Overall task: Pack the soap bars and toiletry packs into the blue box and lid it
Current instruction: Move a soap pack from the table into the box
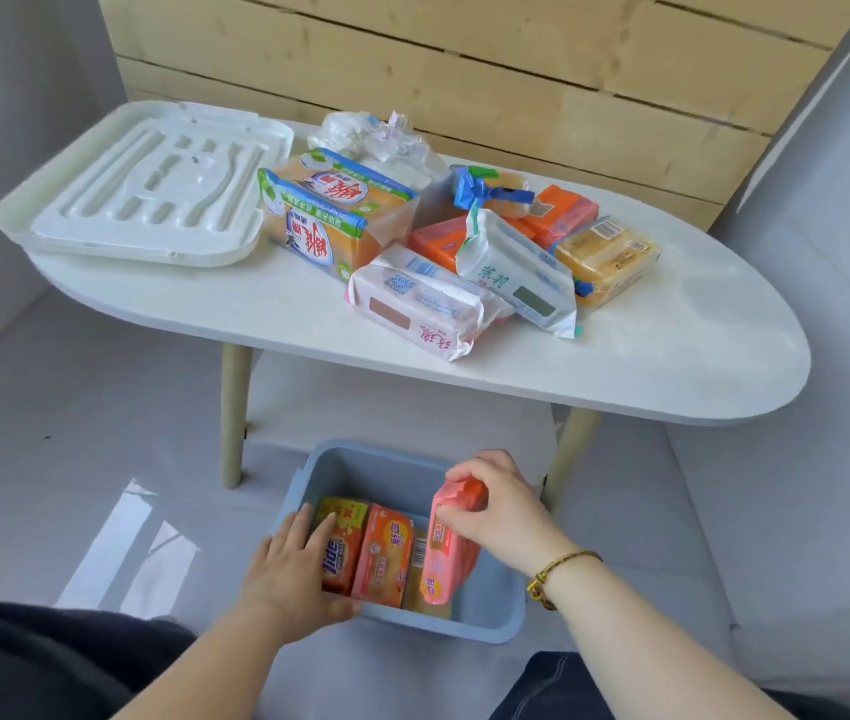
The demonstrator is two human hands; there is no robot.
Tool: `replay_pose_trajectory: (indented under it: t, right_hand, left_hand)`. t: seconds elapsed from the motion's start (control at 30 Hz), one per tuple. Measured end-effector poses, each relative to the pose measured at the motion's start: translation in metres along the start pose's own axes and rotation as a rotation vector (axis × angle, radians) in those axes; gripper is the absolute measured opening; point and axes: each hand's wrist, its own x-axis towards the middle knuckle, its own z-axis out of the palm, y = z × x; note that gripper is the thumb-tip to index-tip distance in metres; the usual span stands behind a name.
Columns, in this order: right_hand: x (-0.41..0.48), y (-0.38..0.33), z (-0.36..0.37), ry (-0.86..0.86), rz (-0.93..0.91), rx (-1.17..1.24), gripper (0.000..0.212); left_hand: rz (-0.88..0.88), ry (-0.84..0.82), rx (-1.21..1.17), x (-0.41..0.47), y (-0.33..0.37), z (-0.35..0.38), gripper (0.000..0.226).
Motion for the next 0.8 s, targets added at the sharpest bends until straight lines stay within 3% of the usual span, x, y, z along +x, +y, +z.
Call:
replay_pose_trajectory:
  t: [0.17, 0.4, 0.57, 0.8]
  right_hand:
    - [0.037, 0.030, 0.025, 0.000, 0.147, -0.101, 0.037]
    - [0.068, 0.057, 0.068, -0.142, 0.344, -0.161, 0.026]
    - [0.082, 0.076, 0.093, -0.184, 0.451, -0.179, 0.043]
    - [0.088, 0.091, 0.109, -0.226, 0.501, -0.270, 0.053]
  left_hand:
    - [-0.057, -0.020, -0.008, 0.009, -0.001, 0.015, 0.105]
    - [-0.065, 0.002, 0.014, 0.024, -0.009, 0.029, 0.109]
    - [-0.065, 0.019, 0.011, 0.030, -0.014, 0.034, 0.115]
    - [-0.058, 0.030, 0.038, 0.031, -0.016, 0.038, 0.114]
